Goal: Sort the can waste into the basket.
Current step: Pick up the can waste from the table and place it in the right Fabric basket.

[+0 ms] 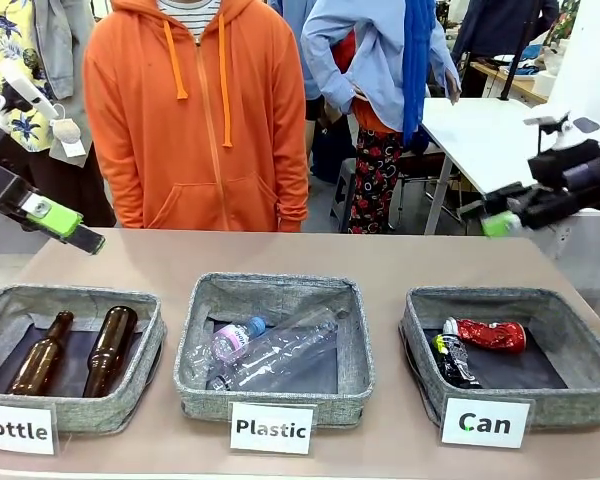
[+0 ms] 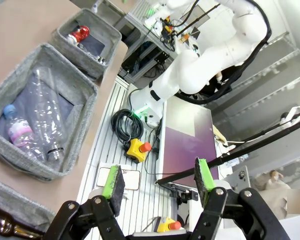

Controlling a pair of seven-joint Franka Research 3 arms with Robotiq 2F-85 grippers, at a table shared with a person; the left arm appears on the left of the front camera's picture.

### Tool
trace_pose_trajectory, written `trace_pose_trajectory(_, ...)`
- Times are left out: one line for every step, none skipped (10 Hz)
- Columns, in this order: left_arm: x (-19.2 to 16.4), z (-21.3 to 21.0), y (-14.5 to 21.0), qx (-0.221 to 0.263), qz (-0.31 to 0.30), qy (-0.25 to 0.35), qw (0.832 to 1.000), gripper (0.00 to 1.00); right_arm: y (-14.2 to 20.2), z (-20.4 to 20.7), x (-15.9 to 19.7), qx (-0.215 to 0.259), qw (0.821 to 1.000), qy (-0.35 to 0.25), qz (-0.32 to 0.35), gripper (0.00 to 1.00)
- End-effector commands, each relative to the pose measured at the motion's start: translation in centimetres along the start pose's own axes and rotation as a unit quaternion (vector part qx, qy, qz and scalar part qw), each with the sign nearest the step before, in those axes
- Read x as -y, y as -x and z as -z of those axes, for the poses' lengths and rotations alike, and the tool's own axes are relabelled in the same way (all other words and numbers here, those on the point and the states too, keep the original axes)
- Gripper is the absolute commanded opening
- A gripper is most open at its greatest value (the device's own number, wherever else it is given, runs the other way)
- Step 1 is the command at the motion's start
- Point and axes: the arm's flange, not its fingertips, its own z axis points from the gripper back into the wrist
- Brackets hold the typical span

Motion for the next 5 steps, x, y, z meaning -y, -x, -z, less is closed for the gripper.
trace_pose_trajectory(0.3, -0.2, 0.1, 0.002, 0.001, 0.004, 1.0, 0.75, -0.7, 3.4, 0.3, 0.239, 0.963, -0.037, 0.122, 1.0)
trace_pose_trajectory(0.3, -0.2, 0.1, 0.002, 0.001, 0.004, 1.0, 0.75, -0.6, 4.8, 0.6, 0.235, 0.958, -0.049, 0.159, 1.0)
trace_pose_trajectory(0.3, -0.2, 0.1, 0.002, 0.001, 0.004, 1.0, 0.75, -0.4, 6.6, 0.3, 0.223, 0.948, -0.112, 0.196, 1.0)
trace_pose_trajectory(0.3, -0.2, 0.1, 0.002, 0.001, 0.004, 1.0, 0.75, 0.4, 8.8, -0.6, 0.169, 0.952, -0.132, 0.22, 1.0)
trace_pose_trajectory(0.3, -0.2, 0.1, 0.002, 0.001, 0.004, 1.0, 0.75, 1.0, 10.0, -1.5, 0.122, 0.961, -0.13, 0.211, 1.0)
